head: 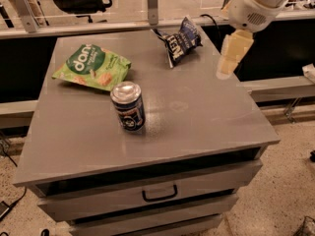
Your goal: Pick blue chip bag
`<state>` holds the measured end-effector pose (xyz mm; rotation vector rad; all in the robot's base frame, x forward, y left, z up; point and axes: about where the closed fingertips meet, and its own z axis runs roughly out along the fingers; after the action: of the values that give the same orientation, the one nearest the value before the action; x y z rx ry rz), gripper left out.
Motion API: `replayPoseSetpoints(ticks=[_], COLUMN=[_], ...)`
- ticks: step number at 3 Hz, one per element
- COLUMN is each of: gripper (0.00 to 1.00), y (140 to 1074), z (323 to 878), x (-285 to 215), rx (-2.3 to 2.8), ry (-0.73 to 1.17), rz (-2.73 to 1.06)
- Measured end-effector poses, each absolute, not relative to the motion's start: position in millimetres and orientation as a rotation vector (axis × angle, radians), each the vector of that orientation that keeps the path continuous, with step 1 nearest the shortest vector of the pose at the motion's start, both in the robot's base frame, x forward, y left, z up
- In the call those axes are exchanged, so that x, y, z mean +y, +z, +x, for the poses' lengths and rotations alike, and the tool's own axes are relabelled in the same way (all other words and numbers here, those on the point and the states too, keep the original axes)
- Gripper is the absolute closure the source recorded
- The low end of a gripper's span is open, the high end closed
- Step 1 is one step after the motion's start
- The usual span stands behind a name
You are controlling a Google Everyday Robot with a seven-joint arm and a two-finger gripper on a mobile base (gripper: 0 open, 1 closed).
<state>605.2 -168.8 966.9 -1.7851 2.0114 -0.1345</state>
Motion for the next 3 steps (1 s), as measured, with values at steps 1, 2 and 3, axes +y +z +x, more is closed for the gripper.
replayPoseSetpoints(ticks=[1, 2, 3], gripper=[0.0, 0.0, 0.0], y=[950.7, 933.2, 920.8], z=[657.0, 705.2, 743.7], x=[-160.3, -151.5, -142.1], rx=[1.966, 1.906, 1.848], ry=[-0.141, -0.167, -0.176], rz=[-1.743, -1.702, -1.665])
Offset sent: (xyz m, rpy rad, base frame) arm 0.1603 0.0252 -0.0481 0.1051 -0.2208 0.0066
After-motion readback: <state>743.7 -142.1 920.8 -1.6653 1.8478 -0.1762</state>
